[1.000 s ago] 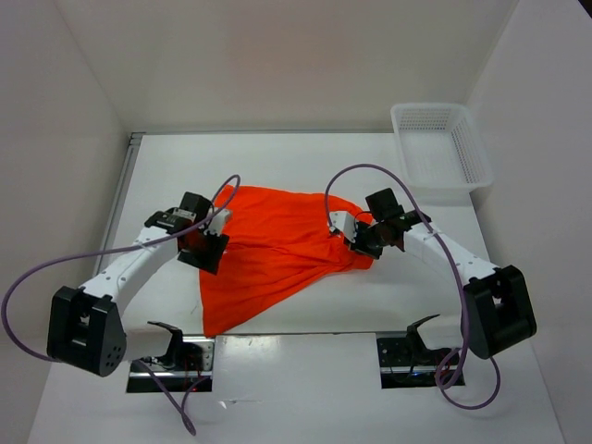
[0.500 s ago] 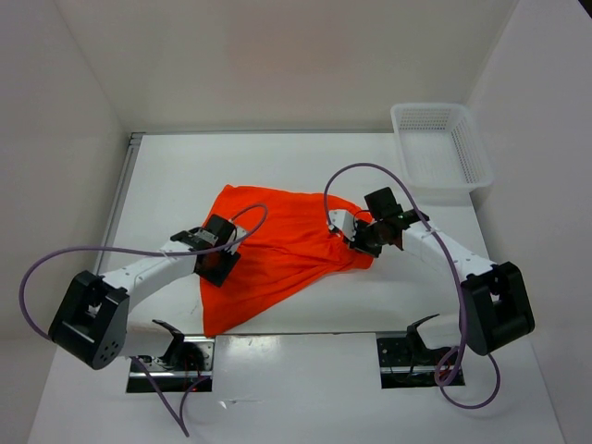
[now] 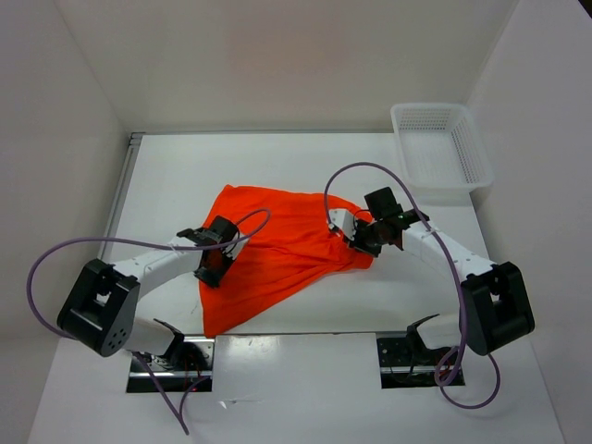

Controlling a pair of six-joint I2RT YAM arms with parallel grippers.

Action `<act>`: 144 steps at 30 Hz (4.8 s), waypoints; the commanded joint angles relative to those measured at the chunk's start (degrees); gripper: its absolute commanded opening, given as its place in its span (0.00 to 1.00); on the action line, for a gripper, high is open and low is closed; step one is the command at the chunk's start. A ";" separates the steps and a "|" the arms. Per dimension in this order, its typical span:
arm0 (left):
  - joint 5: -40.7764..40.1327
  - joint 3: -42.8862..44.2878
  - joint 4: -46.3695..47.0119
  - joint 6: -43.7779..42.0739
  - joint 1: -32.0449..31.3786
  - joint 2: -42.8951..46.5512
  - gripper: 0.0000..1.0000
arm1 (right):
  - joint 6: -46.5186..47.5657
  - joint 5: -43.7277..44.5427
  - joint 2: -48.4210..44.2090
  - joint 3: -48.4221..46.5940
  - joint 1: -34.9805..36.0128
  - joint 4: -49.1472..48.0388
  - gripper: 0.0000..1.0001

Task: Fold and stack the shorts
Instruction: Flatten the shorts out

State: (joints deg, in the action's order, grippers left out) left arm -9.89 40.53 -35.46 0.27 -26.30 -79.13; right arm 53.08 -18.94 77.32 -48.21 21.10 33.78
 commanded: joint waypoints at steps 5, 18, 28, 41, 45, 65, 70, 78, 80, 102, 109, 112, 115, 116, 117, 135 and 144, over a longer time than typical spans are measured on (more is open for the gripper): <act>1.63 3.99 -2.24 -0.27 -0.06 -1.46 0.00 | -6.66 -1.01 -0.85 -5.66 -0.27 -4.16 0.00; -2.75 46.11 -4.27 -0.27 14.08 14.69 0.00 | -18.18 -5.31 -10.17 -39.05 -0.88 4.19 0.00; -7.42 59.82 -0.04 -0.27 17.07 23.14 0.00 | -34.44 -15.78 -15.97 -54.52 -11.08 -1.17 0.00; -3.82 66.27 -1.63 -0.27 18.13 23.25 0.00 | -45.16 -20.79 -20.28 -58.15 -11.08 -4.42 0.00; -1.20 63.02 -0.84 -0.27 18.13 18.23 0.00 | -48.06 -19.48 -17.30 -52.45 -11.08 -10.74 0.00; 3.01 120.86 -1.11 -0.27 28.06 -42.09 0.00 | -49.92 -4.89 38.32 -98.50 -11.08 -15.07 0.00; 10.04 118.64 -10.31 -0.27 27.01 -36.01 0.00 | -47.99 -3.91 32.91 -91.24 -11.08 -12.96 0.00; 12.44 84.42 -6.04 -0.27 25.87 -21.18 0.00 | -36.16 -9.45 17.54 -56.33 -11.08 -13.84 0.00; 11.57 64.04 -0.26 -0.27 24.29 -13.73 0.00 | -30.44 -10.32 15.24 -44.38 -11.08 -12.34 0.00; -0.48 -0.80 -4.97 -0.27 0.73 14.53 0.09 | 18.10 -2.24 -9.72 4.52 2.18 13.30 0.59; 4.78 0.85 -13.74 -0.27 0.20 20.49 0.40 | -2.51 -6.45 -13.42 -4.52 4.21 16.49 0.79; 10.14 4.28 -15.77 -0.27 2.22 21.92 0.41 | -15.34 -10.06 -10.00 -5.94 4.21 10.55 0.69; 12.35 3.86 -13.24 -0.27 3.80 20.08 0.43 | -24.29 -9.19 -5.36 -6.46 2.89 4.05 0.60; 12.35 2.89 -12.01 -0.27 3.80 19.29 0.45 | -25.03 -9.19 -4.03 -7.25 1.67 4.01 0.60; 10.09 1.58 -8.69 -0.27 3.80 17.54 0.46 | -25.04 -9.71 -2.54 -7.86 0.18 4.01 0.60; 9.36 -7.13 2.41 -0.27 0.73 3.37 0.35 | -21.09 -0.23 7.14 -7.53 4.73 7.72 0.60; 5.86 -10.21 5.93 -0.27 0.73 3.37 0.02 | -17.05 20.93 7.67 2.13 13.26 -5.46 0.58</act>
State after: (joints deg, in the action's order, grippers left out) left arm -0.47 34.52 -32.99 0.40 -25.63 -73.56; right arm 33.26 -8.91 84.77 -49.21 32.99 35.40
